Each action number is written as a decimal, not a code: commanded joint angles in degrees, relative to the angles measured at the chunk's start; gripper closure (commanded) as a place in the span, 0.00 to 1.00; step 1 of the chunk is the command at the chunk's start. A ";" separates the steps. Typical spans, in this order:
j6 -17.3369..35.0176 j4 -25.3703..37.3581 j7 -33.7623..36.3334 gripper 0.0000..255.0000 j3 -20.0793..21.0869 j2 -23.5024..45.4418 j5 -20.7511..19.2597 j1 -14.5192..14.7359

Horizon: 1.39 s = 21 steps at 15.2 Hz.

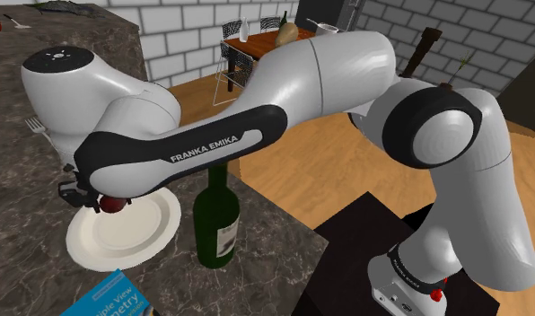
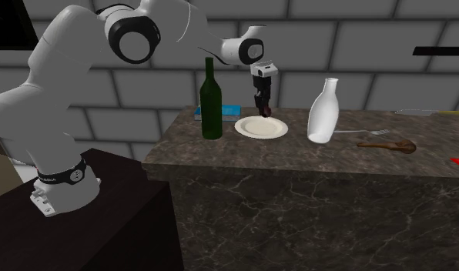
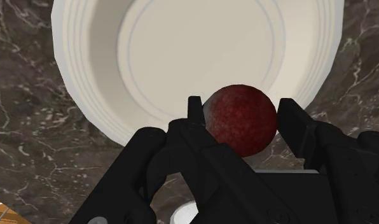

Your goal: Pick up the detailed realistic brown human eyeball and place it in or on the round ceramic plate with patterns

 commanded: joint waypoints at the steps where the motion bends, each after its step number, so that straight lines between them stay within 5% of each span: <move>1: 0.58 -1.98 0.06 1.00 -0.43 2.15 -0.05 -0.16; 3: 0.61 -1.99 -0.01 1.00 -0.62 2.11 0.11 -0.04; 4: 0.77 -2.89 0.24 0.00 -0.47 1.37 0.16 -0.07; 21: -4.14 -0.55 -0.82 0.00 0.08 -1.42 1.61 -0.07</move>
